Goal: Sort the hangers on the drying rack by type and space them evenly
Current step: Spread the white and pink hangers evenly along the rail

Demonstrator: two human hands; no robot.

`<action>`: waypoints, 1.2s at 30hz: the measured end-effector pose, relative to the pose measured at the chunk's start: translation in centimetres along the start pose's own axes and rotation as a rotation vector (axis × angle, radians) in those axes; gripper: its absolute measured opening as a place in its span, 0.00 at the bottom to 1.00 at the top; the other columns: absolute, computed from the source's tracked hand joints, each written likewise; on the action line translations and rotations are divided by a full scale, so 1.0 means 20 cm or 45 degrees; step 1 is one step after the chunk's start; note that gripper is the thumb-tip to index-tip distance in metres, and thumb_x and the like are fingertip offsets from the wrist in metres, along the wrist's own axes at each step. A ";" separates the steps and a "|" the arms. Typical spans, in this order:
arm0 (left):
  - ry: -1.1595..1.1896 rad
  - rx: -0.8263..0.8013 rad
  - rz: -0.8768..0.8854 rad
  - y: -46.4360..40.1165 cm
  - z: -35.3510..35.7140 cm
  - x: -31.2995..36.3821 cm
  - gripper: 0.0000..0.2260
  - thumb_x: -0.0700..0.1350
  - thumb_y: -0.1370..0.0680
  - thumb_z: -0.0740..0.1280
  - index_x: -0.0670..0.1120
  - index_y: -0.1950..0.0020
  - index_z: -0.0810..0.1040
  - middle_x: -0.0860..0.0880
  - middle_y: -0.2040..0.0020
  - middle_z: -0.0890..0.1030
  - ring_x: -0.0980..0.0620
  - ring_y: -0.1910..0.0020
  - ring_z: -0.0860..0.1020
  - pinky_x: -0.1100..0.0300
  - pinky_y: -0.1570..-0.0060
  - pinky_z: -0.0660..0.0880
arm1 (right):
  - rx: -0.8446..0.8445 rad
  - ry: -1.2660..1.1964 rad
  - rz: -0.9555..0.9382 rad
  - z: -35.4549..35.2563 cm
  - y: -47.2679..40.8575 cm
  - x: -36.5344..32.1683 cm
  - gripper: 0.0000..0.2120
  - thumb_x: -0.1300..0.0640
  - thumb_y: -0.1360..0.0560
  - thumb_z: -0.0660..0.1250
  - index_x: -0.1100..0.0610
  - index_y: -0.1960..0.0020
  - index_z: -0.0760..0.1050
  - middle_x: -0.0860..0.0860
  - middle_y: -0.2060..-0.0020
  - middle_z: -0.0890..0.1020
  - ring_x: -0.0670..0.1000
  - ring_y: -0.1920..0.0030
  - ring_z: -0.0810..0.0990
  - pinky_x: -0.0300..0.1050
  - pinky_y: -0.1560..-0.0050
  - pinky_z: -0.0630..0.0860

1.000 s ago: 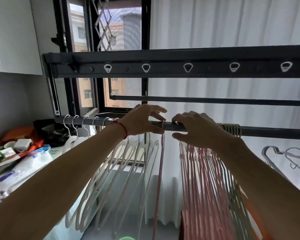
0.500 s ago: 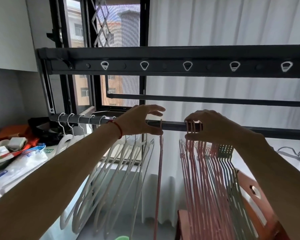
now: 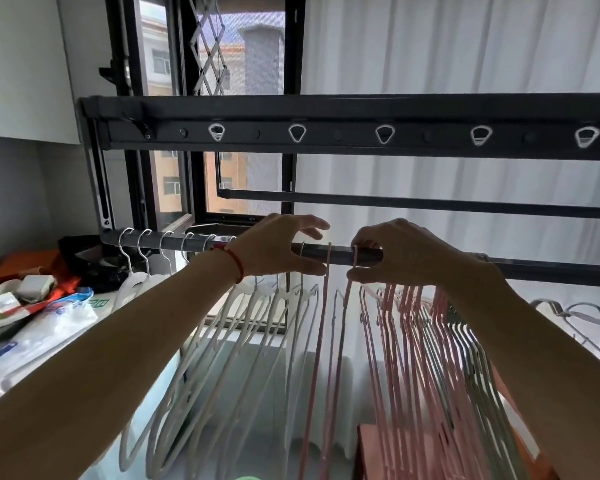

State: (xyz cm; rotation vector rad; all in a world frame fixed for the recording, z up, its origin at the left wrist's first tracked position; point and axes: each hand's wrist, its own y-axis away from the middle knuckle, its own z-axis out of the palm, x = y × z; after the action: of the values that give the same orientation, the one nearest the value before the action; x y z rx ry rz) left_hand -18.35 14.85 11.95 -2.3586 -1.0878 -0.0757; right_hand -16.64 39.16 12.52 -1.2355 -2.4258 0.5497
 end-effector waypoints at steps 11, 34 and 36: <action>-0.010 0.022 0.044 -0.01 0.00 0.01 0.35 0.58 0.31 0.76 0.50 0.27 0.70 0.53 0.35 0.78 0.54 0.35 0.76 0.54 0.33 0.72 | -0.012 0.027 -0.025 0.03 -0.01 0.03 0.28 0.26 0.34 0.61 0.48 0.50 0.77 0.43 0.64 0.80 0.43 0.67 0.78 0.48 0.60 0.81; -0.110 0.004 0.092 -0.06 0.03 0.12 0.34 0.61 0.30 0.74 0.53 0.26 0.68 0.55 0.34 0.77 0.56 0.35 0.74 0.62 0.37 0.65 | -0.019 0.001 -0.002 -0.03 0.13 0.13 0.22 0.39 0.30 0.73 0.52 0.45 0.77 0.45 0.57 0.81 0.46 0.60 0.79 0.48 0.56 0.81; -0.104 0.002 0.088 -0.05 0.03 0.12 0.34 0.61 0.30 0.74 0.54 0.26 0.68 0.55 0.34 0.77 0.55 0.35 0.74 0.61 0.37 0.65 | -0.023 0.012 0.000 -0.02 0.12 0.13 0.22 0.37 0.31 0.72 0.51 0.45 0.76 0.45 0.58 0.80 0.46 0.60 0.79 0.49 0.56 0.81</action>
State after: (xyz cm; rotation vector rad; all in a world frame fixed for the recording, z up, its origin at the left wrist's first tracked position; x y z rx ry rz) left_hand -17.58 17.35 12.59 -2.4138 -1.0428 0.0465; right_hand -16.23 42.62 11.99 -1.2423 -2.4281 0.5212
